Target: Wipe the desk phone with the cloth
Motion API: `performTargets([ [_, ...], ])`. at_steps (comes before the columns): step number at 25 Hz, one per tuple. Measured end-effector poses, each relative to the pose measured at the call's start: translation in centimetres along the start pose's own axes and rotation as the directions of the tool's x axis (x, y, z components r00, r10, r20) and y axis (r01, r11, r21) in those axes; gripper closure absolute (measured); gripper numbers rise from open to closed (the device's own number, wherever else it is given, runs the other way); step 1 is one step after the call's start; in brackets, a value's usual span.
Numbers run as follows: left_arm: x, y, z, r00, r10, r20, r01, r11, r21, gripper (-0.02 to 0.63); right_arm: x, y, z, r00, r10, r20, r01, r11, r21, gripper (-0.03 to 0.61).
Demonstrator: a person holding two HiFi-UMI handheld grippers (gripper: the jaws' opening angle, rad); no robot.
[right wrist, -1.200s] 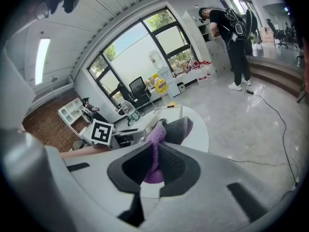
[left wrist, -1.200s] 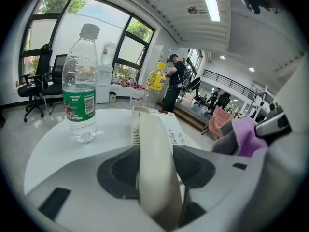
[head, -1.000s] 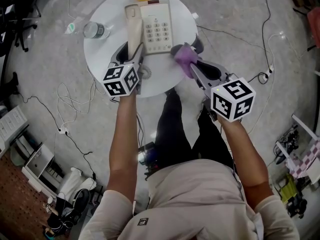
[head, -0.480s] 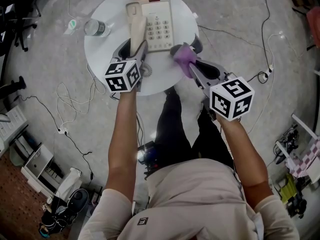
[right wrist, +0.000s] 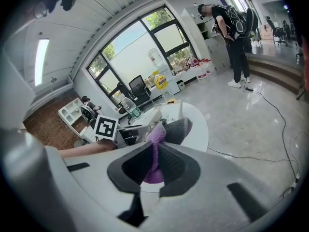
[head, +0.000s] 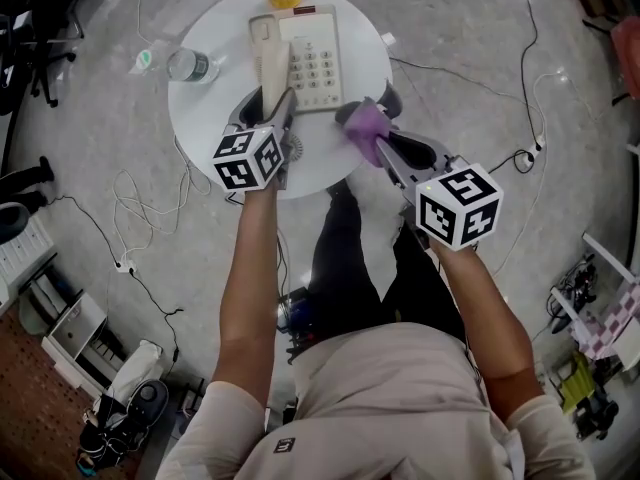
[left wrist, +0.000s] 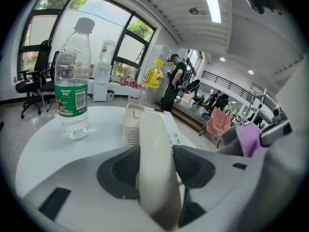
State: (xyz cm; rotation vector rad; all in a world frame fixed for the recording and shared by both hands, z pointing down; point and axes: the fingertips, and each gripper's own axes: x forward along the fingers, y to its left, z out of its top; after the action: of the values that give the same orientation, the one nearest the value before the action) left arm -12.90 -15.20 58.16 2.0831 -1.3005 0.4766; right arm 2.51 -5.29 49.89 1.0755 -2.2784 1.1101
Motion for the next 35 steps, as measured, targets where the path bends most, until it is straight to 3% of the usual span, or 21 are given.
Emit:
performTargets([
  [12,1.3,-0.4,0.3,0.999,0.045,0.001,-0.045,0.999,-0.016,0.405,-0.1,-1.4,0.2,1.000,-0.013,-0.003,0.013,1.000,0.011,0.554],
  [18,1.7,0.9,1.4,0.995,0.097,0.030,-0.095,0.994,-0.049,0.406,0.2,-1.7,-0.1,1.000,-0.014,-0.012,0.014,1.000,0.012,0.554],
  [35,3.0,3.2,3.9,0.979,0.196,0.047,-0.194,0.980,-0.050,0.405,0.7,-1.5,-0.2,1.000,-0.012,-0.019,0.012,1.000,0.010,0.554],
])
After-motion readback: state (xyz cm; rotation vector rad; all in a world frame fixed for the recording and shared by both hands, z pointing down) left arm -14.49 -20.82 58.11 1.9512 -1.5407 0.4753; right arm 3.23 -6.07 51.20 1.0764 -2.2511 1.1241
